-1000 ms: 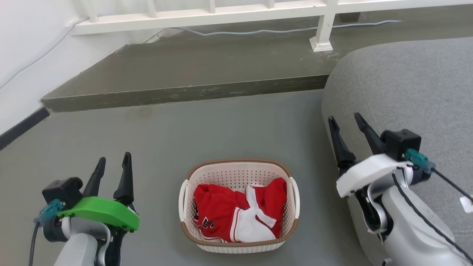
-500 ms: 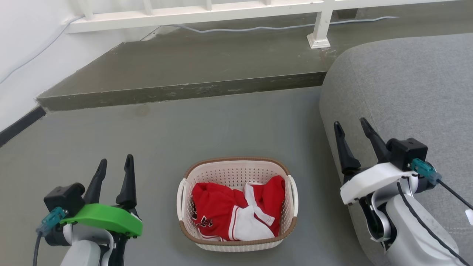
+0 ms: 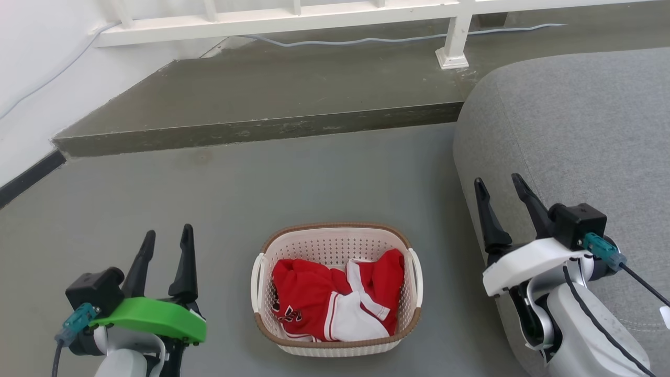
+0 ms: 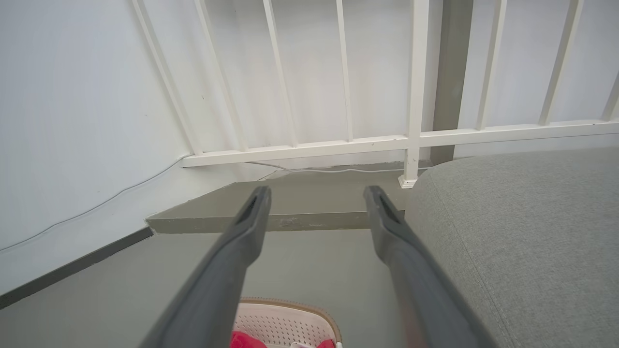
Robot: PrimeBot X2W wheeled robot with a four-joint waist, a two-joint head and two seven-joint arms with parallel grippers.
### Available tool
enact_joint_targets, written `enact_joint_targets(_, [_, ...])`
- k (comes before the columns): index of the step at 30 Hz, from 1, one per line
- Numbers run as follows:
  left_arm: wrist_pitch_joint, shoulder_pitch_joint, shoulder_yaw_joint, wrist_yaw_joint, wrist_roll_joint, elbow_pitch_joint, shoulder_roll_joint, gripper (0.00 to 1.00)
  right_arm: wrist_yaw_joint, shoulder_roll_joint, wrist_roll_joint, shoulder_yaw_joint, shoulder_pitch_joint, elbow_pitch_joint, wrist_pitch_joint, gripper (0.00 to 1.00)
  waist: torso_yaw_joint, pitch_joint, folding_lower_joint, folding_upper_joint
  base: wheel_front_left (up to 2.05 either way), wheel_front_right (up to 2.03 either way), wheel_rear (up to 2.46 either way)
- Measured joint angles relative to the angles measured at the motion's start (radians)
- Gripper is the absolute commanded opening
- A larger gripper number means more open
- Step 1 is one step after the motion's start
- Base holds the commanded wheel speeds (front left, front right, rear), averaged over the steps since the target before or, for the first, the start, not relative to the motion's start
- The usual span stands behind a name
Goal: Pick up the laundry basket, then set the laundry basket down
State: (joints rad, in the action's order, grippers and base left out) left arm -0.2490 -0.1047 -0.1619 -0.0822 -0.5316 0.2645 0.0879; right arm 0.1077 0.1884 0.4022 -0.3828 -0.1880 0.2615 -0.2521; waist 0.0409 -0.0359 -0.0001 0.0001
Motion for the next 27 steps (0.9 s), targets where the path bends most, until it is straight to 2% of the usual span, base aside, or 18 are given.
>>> enact_joint_targets(25, [0.000,0.033,0.018,-0.019,0.035,-0.025,-0.013,1.00,-0.011,-0.018,-0.034,0.028,0.034,-0.007,0.000,1.00,0.002,0.001,0.0000,0.0000,0.00,0.00,0.00])
enact_joint_targets(26, [0.000,0.034,0.018,-0.019,0.035,-0.023,-0.014,0.00,-0.012,-0.019,-0.034,0.028,0.034,-0.005,0.000,0.00,0.002,0.001,0.0000,0.0000,0.00,0.00,0.00])
enact_joint_targets(27, [0.002,0.035,0.016,-0.019,0.035,-0.014,-0.016,0.00,-0.010,-0.021,-0.034,0.027,0.036,0.003,0.000,0.00,0.002,0.001,0.0000,0.0000,0.00,0.00,0.00])
